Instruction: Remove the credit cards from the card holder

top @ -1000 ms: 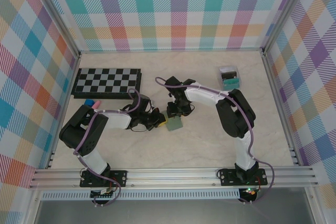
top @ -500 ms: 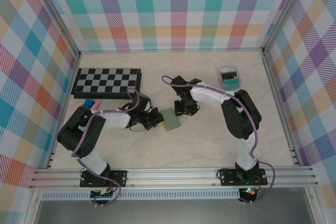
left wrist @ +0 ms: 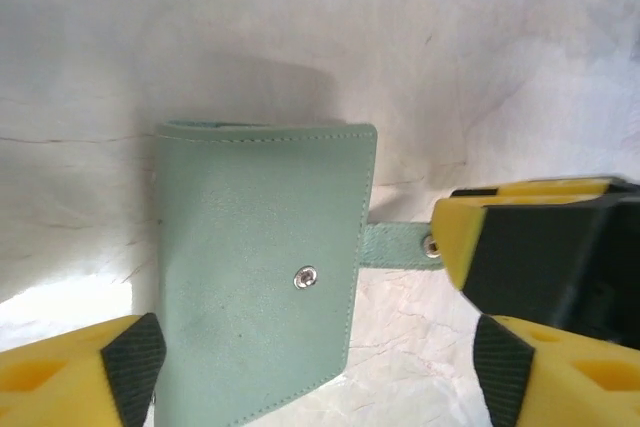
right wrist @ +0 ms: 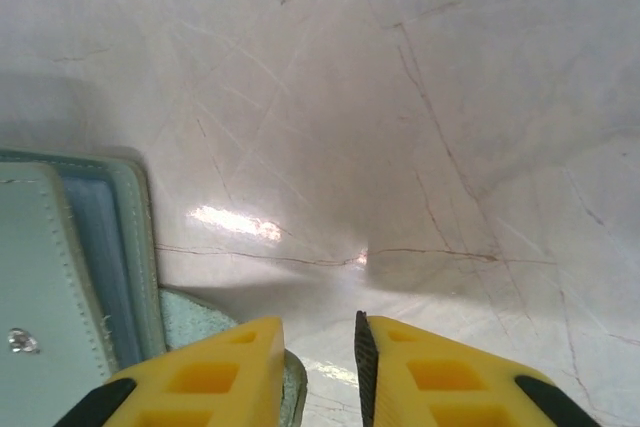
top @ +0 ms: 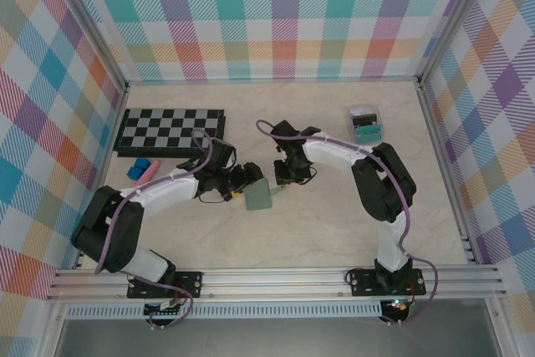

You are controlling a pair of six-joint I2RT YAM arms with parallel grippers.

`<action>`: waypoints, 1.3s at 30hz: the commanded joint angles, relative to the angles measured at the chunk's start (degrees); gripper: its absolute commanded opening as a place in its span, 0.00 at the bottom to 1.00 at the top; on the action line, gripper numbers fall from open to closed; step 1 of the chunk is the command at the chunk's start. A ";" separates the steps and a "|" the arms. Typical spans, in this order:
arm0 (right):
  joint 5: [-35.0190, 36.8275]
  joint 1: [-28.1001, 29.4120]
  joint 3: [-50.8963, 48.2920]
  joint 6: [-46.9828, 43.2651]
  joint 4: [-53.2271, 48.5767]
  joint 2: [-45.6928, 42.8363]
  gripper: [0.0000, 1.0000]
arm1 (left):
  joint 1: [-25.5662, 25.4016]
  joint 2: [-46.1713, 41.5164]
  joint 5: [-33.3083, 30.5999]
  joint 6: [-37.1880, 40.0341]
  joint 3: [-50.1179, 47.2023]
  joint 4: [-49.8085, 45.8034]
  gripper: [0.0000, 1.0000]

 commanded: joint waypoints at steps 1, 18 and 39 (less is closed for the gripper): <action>-2.60 0.42 -0.94 -0.95 0.58 -1.59 0.25 | 1.48 -3.42 -5.41 1.07 1.13 -7.42 0.90; -11.03 0.62 -3.94 1.95 5.13 -2.89 0.21 | 3.37 -4.82 -6.84 1.99 0.06 -10.25 1.00; -14.83 1.83 6.90 -2.84 -0.13 -7.70 0.08 | 4.70 -8.40 -11.43 0.87 0.04 -12.21 1.00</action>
